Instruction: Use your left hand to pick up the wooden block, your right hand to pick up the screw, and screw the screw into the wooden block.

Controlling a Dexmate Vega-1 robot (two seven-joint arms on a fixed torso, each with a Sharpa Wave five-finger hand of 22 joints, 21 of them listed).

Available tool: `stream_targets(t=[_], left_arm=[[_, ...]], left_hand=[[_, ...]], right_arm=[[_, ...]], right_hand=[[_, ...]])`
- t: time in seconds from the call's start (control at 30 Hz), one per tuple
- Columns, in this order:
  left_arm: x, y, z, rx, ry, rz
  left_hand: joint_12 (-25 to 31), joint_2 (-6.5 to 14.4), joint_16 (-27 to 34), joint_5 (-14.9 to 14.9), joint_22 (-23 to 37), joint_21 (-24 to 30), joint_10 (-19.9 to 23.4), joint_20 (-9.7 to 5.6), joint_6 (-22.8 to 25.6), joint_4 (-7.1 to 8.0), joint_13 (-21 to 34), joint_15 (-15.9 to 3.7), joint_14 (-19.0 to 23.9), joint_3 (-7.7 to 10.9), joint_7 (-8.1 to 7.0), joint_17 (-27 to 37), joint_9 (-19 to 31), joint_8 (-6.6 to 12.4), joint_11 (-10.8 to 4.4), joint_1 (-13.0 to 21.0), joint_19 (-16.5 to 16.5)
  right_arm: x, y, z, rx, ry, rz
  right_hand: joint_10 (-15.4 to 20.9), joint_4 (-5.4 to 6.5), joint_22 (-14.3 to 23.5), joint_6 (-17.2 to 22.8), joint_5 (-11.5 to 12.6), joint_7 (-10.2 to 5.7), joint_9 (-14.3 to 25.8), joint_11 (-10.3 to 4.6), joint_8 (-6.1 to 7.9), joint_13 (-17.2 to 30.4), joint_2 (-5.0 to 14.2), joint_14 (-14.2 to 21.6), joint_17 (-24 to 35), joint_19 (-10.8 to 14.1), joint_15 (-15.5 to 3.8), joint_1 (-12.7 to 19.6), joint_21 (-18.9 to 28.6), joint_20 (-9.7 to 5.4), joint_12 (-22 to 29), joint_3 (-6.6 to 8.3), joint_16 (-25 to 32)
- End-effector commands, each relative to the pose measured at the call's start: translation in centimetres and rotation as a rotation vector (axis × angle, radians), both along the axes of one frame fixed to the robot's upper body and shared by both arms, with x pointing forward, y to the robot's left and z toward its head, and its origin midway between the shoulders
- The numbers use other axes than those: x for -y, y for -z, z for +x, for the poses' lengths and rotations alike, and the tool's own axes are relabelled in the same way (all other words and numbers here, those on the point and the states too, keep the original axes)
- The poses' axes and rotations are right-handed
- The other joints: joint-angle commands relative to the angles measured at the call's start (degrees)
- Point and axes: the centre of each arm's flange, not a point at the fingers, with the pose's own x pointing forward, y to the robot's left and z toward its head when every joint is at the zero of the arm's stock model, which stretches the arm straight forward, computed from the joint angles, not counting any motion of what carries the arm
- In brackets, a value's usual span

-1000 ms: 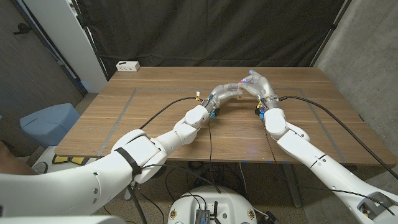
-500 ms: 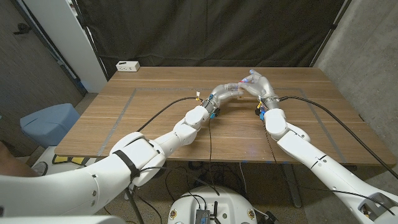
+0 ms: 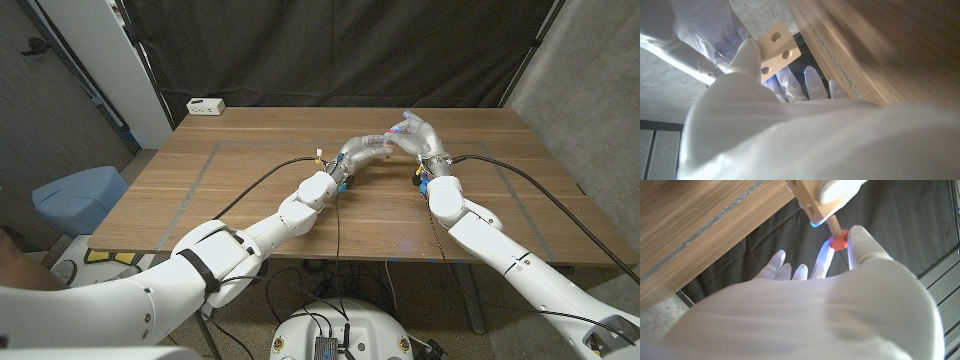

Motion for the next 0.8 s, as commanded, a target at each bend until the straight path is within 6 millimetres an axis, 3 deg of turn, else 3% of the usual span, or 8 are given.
stream_targets(t=[0.03,0.8], left_arm=[[0.35,0.23,-0.5,0.004,0.008,0.008],[0.45,0.47,-1.11,0.013,0.01,0.008]], left_hand=[[0.49,3.54,-0.02,0.24,0.16,0.52,0.98,-0.11,4.59,0.26,3.79,-5.93,0.55,-0.05,1.65,0.22,0.59,0.44,-0.54,-1.57,0.35],[0.37,3.56,-0.03,0.26,0.16,0.51,1.02,-0.09,4.57,0.25,3.86,-6.0,0.58,-0.07,1.57,0.23,0.6,0.39,-0.55,-1.53,0.32]], right_arm=[[0.43,0.12,-0.87,0.012,0.012,0.004],[0.61,0.48,-1.44,0.016,0.012,0.009]], right_hand=[[0.46,0.16,0.12,-0.18,0.48,-0.16,0.17,-0.16,0.28,0.17,0.33,0.59,0.26,0.7,-2.51,-0.01,0.01,-1.64,-0.03,0.02,-0.15],[0.53,0.18,0.12,-0.27,0.51,-0.23,0.05,0.0,0.7,0.17,0.31,0.68,0.24,0.75,-2.4,-0.02,0.01,-1.63,-0.03,0.06,-0.19]])
